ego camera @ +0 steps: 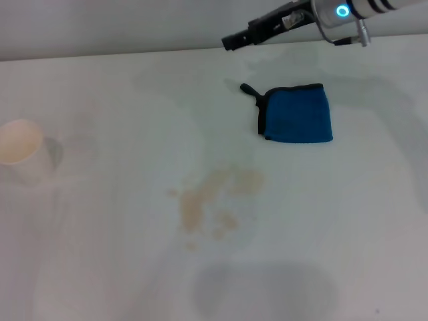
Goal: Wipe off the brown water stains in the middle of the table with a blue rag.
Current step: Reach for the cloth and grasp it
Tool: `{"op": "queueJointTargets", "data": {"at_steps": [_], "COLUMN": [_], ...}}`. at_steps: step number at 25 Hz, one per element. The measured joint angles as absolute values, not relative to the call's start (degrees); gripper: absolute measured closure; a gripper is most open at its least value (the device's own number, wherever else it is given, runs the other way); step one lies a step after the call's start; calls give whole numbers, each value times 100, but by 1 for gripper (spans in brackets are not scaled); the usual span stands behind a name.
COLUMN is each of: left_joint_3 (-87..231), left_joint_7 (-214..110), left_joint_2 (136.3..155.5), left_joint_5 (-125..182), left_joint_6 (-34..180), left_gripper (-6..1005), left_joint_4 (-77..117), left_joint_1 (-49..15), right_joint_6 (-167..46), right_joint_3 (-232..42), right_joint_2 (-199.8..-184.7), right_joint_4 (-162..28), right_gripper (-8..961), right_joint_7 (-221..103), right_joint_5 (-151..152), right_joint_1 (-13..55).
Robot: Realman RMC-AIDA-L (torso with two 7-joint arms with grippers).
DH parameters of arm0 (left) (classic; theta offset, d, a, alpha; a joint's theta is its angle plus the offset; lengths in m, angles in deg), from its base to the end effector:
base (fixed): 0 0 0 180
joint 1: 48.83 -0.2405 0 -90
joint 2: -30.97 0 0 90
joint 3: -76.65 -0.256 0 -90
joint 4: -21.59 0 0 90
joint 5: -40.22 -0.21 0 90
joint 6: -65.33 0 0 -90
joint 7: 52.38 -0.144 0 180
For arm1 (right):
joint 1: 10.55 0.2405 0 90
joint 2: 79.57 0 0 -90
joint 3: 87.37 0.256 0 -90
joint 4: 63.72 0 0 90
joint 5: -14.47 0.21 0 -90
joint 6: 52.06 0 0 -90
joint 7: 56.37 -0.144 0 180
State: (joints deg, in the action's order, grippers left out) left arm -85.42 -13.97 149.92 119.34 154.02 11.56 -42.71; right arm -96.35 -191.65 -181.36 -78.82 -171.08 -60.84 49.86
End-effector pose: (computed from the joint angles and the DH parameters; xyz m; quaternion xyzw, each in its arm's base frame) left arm -0.3766 0.1954 0.0021 -0.5320 -0.4015 -0.4821 0.5686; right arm 0.1859 0.4871 0.0099 -0.9024 0.3393 0.0533 0.2602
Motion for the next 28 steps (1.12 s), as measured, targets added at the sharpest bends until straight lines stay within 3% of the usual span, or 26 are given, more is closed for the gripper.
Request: {"op": "queueJointTargets", "data": {"at_steps": [7, 9, 13, 15, 16, 18, 28], "left_joint_3": [-8542, -8542, -8556, -8584, -8590, -8595, -8604], "left_joint_7": [-1377, -1372, -1324, -1291, -1288, -1286, -1272], "left_joint_2": [14987, 14986, 14981, 14980, 14979, 14979, 14988], "left_joint_5": [11940, 11939, 11913, 11899, 11891, 11884, 11864], "left_joint_6": [15534, 15546, 15550, 15547, 15545, 15541, 15518], "left_gripper": [108, 108, 108, 108, 108, 108, 108], "left_joint_4": [1229, 1239, 1316, 1359, 1366, 1368, 1368], "left_joint_1": [-4266, -4246, -4156, -4113, -4103, -4104, -4199], "right_joint_6": [-10224, -10219, -10025, -9841, -9841, -9712, -9185], "right_joint_3": [-19194, -19230, -19227, -19220, -19220, -19243, -19333], "right_joint_2": [-18025, -18111, -18442, -18637, -18637, -18790, -19059], "right_joint_4": [-7854, -7819, -7536, -7192, -7192, -6918, -6676], "right_gripper": [206, 235, 293, 293, 293, 293, 294], "right_joint_7": [-17870, -18010, -18531, -18699, -18699, -18726, -18799], "right_joint_5": [-7417, -7927, -9159, -9593, -9593, -9709, -9981], "right_joint_1": [5307, 5390, 5562, 5719, 5719, 5900, 5967]}}
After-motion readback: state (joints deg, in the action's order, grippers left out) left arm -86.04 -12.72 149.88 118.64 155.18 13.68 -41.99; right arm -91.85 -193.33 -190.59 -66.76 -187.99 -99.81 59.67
